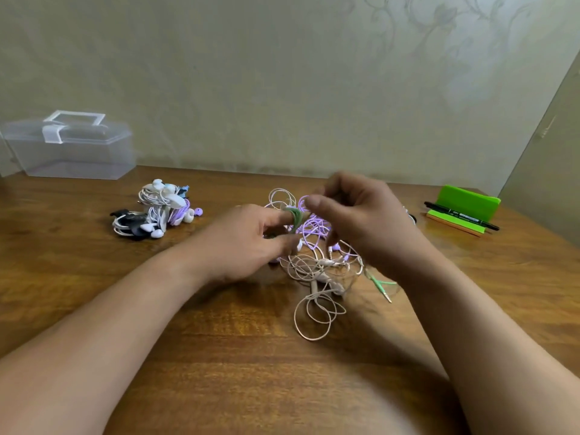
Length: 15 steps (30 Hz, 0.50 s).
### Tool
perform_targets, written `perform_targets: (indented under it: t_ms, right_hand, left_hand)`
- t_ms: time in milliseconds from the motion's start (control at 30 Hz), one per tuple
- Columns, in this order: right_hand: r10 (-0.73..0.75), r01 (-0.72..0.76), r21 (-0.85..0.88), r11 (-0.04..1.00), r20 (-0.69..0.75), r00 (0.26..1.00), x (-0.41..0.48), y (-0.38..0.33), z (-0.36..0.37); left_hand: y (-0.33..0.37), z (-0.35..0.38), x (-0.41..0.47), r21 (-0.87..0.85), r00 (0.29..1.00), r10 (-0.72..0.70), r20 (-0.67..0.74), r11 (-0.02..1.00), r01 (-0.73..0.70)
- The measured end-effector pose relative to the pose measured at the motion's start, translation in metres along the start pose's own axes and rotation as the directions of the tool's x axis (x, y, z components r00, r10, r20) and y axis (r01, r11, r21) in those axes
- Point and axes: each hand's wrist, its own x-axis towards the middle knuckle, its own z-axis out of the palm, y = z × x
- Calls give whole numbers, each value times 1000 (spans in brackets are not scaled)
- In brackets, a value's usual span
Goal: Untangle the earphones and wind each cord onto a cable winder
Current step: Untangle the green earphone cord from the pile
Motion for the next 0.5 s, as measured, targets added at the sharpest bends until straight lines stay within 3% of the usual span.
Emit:
perform_targets:
  t_ms: [133,233,300,400,500]
  right_hand:
    - [135,-136,388,912,30,990,6,4,-8]
    - [190,-212,472,856,95,977,7,10,-7]
    - [171,-208,449,869,121,978,5,13,-1]
    - [150,-210,348,914,192,970,-1,14,14]
    - [112,-146,144,979,223,968,-4,9,26]
  left_hand:
    - [5,-2,-3,-255,979,95,178,966,-47]
    - [12,-6,-6,-514,965,162,206,857,-34]
    - [15,-7,-7,-644,971,183,152,764,-43]
    - [13,-8,-1,-771,994,89,-61,629,-104]
    - [6,-11,8,-751,966,-31,-257,635,-180]
